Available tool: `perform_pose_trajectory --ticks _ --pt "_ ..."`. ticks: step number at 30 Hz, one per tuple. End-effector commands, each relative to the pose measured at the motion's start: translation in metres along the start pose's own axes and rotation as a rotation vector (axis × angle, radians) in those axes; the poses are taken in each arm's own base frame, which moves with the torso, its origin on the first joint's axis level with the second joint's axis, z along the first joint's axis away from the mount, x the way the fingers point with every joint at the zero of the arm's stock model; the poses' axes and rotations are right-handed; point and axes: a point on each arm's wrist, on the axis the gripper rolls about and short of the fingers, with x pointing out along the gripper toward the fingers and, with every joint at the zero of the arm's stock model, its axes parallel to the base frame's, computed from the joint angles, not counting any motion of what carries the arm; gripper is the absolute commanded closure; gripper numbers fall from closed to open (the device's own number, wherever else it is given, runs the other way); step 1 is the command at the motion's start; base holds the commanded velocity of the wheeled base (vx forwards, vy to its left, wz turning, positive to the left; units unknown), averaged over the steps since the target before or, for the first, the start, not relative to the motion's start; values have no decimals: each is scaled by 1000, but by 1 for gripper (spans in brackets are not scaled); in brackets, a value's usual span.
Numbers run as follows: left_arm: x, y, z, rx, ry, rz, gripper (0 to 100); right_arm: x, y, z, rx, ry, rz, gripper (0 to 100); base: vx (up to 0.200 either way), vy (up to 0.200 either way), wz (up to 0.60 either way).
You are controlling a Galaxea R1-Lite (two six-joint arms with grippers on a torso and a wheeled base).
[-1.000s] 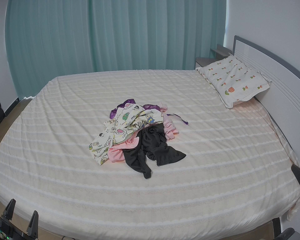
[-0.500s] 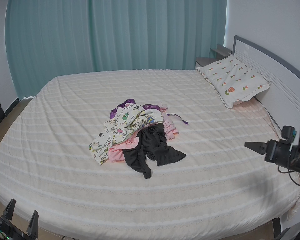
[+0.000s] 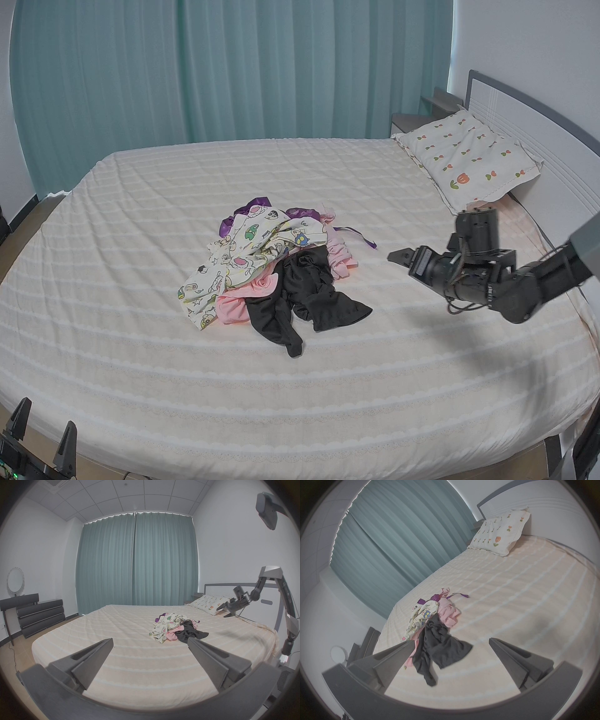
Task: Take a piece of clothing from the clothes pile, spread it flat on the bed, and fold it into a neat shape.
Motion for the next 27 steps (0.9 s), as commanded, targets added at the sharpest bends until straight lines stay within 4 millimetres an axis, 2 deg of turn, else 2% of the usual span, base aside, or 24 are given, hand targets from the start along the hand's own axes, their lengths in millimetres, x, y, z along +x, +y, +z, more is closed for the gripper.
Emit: perform_pose_trajectory --ticks 1,6,9,18,22,27 --pt "1 0 -5 0 12 1 0 90 12 -53 28 39 -49 0 0 0 0" --pt "1 0 -5 0 12 1 0 102 16 -61 18 49 -67 0 0 0 0" --pt "1 0 -5 0 12 1 0 114 11 -74 10 65 -97 0 0 0 0" --pt "1 0 -5 0 12 1 0 121 11 -85 -5 64 -117 0 0 0 0" --pt "1 0 -5 0 12 1 0 131 14 -95 -15 65 -117 0 0 0 0" --pt "1 0 -5 0 12 1 0 139 12 -98 -18 66 -132 0 0 0 0"
